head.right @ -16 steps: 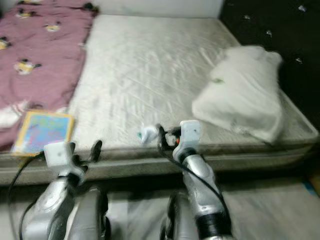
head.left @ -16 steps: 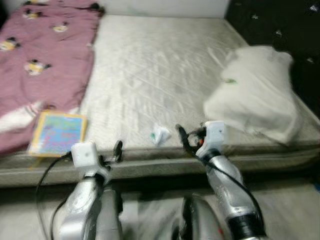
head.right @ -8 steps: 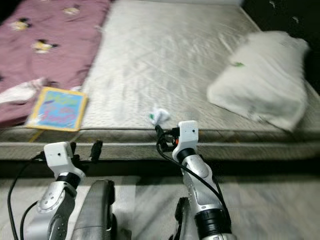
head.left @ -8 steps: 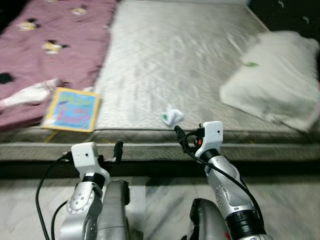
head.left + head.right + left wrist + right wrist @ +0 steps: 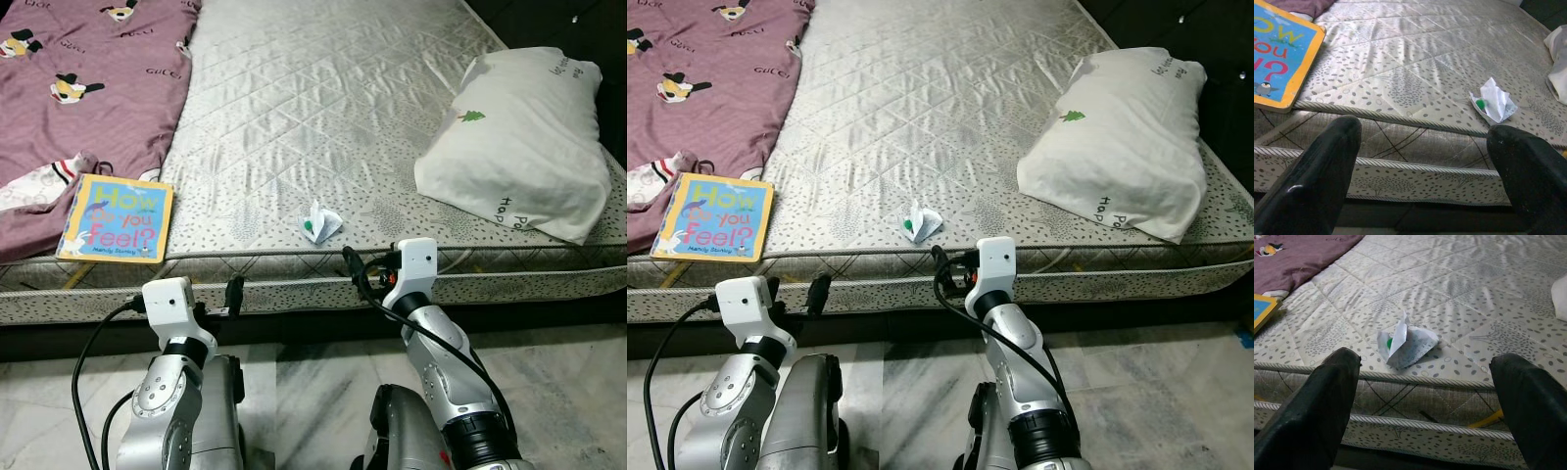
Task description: Clean up the room
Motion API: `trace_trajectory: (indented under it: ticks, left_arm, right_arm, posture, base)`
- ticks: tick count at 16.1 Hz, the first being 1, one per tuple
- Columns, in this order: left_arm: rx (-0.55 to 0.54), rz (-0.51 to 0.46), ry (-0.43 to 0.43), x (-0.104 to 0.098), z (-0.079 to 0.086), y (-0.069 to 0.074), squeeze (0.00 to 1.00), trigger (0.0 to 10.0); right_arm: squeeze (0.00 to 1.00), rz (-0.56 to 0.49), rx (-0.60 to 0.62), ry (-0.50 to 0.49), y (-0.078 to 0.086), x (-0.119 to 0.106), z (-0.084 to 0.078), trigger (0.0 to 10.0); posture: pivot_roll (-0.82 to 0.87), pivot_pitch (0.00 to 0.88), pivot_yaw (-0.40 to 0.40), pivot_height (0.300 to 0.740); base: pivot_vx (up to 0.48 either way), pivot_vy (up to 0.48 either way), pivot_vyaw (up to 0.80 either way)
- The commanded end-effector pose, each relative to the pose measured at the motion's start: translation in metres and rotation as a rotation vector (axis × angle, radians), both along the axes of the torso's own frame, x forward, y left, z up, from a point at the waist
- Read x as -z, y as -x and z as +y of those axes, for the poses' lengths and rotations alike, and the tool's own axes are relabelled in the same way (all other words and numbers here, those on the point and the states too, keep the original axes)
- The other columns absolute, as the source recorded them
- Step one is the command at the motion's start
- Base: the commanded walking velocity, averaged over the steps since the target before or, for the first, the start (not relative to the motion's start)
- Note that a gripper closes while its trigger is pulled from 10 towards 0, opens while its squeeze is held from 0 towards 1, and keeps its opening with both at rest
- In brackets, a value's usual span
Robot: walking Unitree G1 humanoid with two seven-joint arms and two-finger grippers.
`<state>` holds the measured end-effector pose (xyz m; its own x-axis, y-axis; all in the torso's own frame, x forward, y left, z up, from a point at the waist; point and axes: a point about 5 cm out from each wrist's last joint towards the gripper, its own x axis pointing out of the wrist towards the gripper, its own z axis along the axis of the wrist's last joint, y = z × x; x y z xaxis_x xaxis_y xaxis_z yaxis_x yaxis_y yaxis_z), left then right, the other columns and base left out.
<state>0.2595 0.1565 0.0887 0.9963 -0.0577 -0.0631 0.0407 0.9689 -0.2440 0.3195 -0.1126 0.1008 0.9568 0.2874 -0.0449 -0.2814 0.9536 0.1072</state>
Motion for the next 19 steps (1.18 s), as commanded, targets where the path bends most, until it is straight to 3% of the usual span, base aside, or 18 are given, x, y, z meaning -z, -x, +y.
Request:
trace_trajectory:
  ticks: [1,5,19]
  left_arm:
    - [0.016,0.011,0.002,0.0018,-0.0013,0.0014,0.00,10.0]
    - [0.013,0.010,0.001,0.0018,-0.0008,0.0010,0.00,10.0]
    - [0.017,0.010,-0.001,0.0021,-0.0009,0.0001,0.00,10.0]
  right_arm:
    - [0.00,-0.012,0.002,0.003,0.0004,-0.0024,-0.0015,10.0]
    - [0.00,-0.021,-0.009,-0.002,0.0010,-0.0037,0.0002,10.0]
    - [0.00,-0.031,-0.021,0.024,-0.0005,-0.0035,0.0011,10.0]
  posture:
    - [0.07,0.186,-0.053,0.570]
    - [0.07,0.188,-0.053,0.570]
    - [0.07,0.180,-0.052,0.570]
  base:
    - [0.000,0.000,0.00]
    - [0.000,0.000,0.00]
    - [0.253,0.000,0.06]
